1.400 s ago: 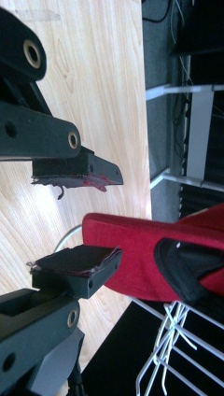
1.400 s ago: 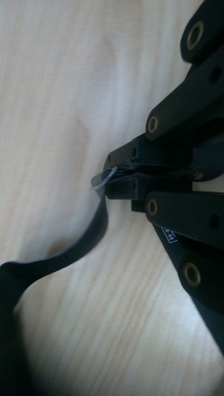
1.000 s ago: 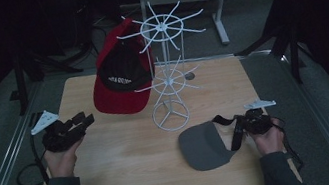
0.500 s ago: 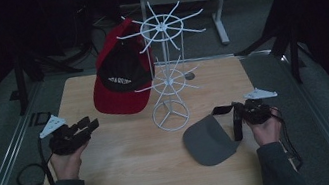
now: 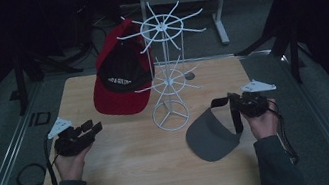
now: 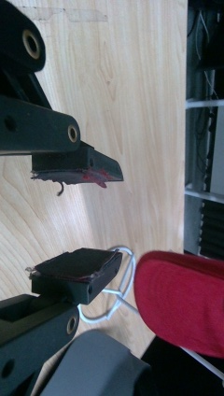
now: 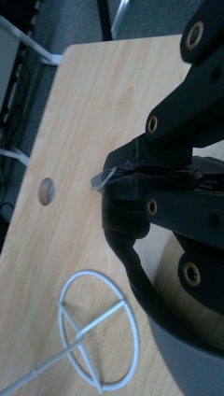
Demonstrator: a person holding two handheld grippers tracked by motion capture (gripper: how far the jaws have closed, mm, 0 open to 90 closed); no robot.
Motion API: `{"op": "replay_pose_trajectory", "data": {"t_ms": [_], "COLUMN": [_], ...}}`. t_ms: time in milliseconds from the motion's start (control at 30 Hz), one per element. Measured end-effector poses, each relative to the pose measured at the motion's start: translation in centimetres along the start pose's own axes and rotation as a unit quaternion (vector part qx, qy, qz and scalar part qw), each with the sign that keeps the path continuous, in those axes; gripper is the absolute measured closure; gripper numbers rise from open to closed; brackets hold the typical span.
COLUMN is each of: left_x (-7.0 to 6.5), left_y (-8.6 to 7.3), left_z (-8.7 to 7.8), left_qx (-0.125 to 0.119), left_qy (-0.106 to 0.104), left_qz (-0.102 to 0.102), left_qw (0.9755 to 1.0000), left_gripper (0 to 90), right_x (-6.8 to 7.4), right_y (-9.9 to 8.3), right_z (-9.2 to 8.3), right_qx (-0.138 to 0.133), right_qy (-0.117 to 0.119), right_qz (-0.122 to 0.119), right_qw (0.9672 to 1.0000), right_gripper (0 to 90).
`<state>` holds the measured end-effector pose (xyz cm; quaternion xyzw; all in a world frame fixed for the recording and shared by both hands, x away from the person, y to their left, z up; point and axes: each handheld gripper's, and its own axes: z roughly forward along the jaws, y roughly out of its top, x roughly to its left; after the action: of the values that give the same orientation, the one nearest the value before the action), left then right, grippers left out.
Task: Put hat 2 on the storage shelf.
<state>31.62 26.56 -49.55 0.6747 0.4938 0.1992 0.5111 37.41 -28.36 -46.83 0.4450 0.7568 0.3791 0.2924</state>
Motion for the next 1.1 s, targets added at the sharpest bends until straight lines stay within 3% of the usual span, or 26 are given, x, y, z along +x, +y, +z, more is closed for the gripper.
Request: {"op": "replay_pose_trajectory", "data": {"t_ms": [267,467,667,1100], "left_x": [0.2,0.4,0.1,-0.5], "left_y": [-1.0,-1.3,-1.4,-1.2], "left_z": [1.0,1.1,1.3,1.4], "left_qx": [0.018,0.015,0.018,0.012], "left_qy": [0.011,0.014,0.008,-0.006], "left_qz": [0.005,0.003,0.003,0.003], "left_qw": [0.9998,0.9998,0.9998,0.9999], "left_gripper": [55.6,55.4,55.2,54.7], "right_x": [0.6,0.7,1.0,2.5], "right_y": [1.9,2.7,3.6,6.2], "right_z": [-0.6,-1.1,-1.6,-2.3], "right_qx": [-0.02,-0.034,-0.048,-0.076], "right_qy": [0.013,0.021,0.029,0.056], "right_qz": [-0.014,-0.012,-0.011,-0.037], "right_qw": [0.9996,0.9991,0.9983,0.9949], "right_gripper": [86.4,86.3,86.4,86.4]}}
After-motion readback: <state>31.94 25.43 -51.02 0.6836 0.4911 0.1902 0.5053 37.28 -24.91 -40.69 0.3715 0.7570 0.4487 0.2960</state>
